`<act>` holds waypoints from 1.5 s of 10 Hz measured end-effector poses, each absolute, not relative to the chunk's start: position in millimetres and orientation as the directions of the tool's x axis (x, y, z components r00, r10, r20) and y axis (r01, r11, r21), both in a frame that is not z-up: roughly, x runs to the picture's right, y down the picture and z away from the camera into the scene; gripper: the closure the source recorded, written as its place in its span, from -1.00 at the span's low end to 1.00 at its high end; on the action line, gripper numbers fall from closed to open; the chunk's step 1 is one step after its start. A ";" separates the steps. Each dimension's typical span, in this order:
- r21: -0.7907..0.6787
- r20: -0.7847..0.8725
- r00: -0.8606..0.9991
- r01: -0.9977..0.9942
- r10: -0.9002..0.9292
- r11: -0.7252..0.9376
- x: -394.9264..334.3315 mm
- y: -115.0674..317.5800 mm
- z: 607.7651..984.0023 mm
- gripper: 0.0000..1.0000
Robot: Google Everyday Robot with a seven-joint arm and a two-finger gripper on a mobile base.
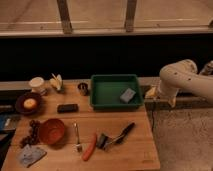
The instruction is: Place sponge in metal cup
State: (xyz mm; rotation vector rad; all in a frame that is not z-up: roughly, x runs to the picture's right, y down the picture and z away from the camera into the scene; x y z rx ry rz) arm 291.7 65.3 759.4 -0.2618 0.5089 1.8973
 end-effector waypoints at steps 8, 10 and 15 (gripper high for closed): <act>0.223 -0.412 -0.375 -0.925 0.830 -0.307 291.6 65.1 759.2 -0.57; 0.223 -0.412 -0.375 -0.925 0.830 -0.307 291.6 65.1 759.2 -0.57; 0.182 -0.393 -0.343 -0.938 0.853 -0.294 282.7 54.8 752.2 -0.57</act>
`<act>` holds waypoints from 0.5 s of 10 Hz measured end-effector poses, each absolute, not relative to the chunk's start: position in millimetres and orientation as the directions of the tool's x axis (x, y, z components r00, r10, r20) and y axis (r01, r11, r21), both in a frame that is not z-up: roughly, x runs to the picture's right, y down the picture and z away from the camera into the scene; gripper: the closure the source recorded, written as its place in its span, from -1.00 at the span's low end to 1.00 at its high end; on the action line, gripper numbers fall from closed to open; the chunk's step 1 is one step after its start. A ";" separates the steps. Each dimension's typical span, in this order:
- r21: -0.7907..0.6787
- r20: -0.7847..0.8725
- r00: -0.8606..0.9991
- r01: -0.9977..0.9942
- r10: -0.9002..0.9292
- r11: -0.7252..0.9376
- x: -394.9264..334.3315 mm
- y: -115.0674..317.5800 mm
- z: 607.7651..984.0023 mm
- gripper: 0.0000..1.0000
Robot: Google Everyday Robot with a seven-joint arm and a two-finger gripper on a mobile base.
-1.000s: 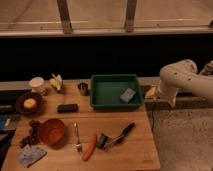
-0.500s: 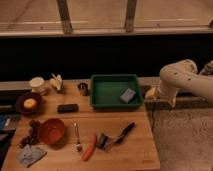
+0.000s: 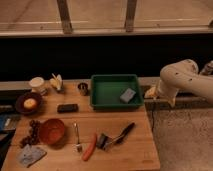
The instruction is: Place sponge in metal cup
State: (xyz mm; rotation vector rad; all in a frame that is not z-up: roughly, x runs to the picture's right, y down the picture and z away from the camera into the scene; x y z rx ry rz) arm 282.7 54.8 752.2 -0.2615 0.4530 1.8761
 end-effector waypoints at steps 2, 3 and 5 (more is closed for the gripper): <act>0.139 -0.384 -0.276 -0.961 0.881 -0.240 245.7 42.4 755.1 -0.57; 0.111 -0.383 -0.241 -0.970 0.892 -0.215 224.4 35.3 757.5 -0.57; 0.041 -0.381 -0.177 -0.984 0.908 -0.174 190.4 22.5 759.7 -0.57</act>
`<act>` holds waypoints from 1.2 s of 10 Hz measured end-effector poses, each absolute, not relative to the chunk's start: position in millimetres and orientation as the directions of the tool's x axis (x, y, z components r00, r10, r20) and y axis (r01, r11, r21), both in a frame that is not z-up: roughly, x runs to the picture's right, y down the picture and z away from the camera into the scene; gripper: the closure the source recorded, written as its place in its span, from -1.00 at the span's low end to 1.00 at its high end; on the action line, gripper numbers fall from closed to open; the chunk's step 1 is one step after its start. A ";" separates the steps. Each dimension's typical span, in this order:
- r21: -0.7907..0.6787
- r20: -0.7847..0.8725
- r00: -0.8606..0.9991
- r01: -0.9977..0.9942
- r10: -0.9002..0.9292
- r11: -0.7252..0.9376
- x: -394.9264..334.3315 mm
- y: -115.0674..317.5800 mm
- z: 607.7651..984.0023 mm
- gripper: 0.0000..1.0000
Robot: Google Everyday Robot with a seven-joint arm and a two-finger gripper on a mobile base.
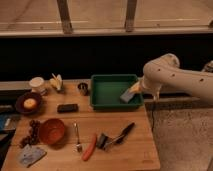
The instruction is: Place sponge in metal cup
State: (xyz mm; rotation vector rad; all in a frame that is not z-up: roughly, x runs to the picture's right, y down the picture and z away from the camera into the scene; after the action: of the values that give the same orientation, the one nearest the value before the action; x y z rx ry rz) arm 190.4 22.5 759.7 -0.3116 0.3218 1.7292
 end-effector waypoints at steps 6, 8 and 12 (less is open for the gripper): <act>-0.108 -0.338 -0.039 -0.991 0.940 -0.080 105.7 -23.8 773.5 -0.57; -0.063 -0.334 -0.062 -0.994 0.940 -0.088 79.7 -39.0 799.7 -0.57; 0.072 -0.329 -0.194 -0.981 0.924 -0.181 77.1 -37.3 854.5 -0.57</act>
State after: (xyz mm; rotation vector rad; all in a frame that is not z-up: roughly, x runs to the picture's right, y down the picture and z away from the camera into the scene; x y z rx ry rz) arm 77.1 -37.3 854.5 -0.2427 0.3086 1.7456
